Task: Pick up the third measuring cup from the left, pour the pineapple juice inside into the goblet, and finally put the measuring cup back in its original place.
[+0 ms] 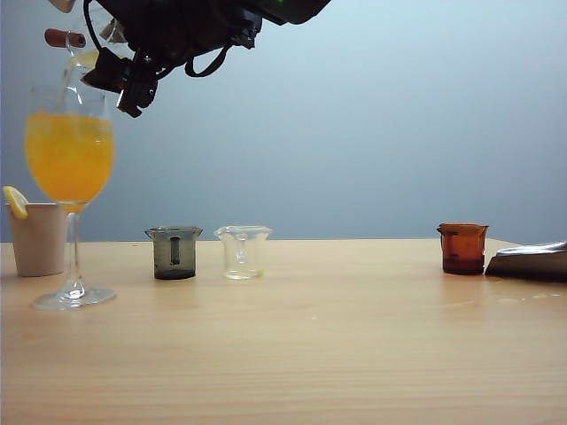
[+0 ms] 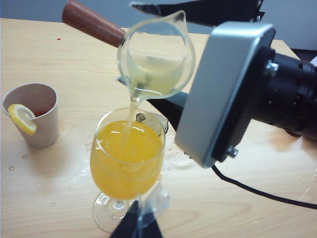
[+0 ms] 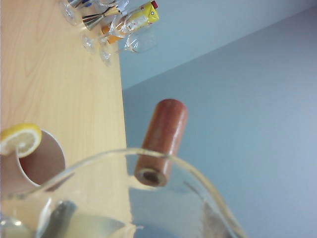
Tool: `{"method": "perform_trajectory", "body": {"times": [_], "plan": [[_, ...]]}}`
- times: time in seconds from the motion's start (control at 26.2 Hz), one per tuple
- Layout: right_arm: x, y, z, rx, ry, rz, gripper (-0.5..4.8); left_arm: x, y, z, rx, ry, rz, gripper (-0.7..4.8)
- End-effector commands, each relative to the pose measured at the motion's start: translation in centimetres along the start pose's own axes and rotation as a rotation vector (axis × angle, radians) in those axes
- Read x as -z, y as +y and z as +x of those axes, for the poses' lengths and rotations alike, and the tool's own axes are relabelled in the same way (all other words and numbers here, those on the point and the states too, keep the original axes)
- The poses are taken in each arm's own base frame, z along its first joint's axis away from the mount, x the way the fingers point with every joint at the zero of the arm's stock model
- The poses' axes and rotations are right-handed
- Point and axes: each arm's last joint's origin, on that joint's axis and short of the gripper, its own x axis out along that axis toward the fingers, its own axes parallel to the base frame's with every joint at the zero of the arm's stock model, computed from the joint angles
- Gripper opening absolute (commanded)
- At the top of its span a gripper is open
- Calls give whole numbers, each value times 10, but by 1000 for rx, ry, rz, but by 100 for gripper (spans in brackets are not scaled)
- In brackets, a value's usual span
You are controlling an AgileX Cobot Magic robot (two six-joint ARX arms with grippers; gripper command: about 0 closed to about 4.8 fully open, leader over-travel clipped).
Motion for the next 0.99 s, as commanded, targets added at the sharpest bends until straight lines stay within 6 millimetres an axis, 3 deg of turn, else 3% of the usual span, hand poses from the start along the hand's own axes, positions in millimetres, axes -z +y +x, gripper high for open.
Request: {"method": "perform_trajectory", "body": {"times": [0.04,0.99], "plan": [[-5,-7,0,39,-16,-41,-1,-2,0,-1,7,-11,0,-5],[-11,-4,1,39,-31,-412,-1,-2,-1,-1,25,-5,0,-5]]}}
